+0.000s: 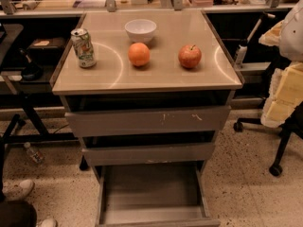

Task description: Place apple into bottom drawer

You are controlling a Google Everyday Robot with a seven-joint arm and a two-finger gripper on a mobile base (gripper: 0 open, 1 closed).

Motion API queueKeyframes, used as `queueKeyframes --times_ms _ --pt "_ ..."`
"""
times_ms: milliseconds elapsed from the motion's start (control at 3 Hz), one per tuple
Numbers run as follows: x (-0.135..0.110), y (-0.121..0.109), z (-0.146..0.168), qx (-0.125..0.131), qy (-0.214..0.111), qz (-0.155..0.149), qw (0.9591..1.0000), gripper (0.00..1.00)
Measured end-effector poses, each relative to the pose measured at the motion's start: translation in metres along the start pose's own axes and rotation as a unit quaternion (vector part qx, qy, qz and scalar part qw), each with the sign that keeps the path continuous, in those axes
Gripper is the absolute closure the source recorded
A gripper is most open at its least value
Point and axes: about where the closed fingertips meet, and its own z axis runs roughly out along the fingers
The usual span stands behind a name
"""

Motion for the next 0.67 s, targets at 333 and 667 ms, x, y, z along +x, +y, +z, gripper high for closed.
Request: queueKeyframes --times_ms 333,667 --pt "-0.0001 -0.0001 -0.0001 0.0 0.0 0.0 1.0 0.0" --pt "-0.0044 -0.0049 -0.0021 0.003 -0.007 0.007 0.9999 0.0"
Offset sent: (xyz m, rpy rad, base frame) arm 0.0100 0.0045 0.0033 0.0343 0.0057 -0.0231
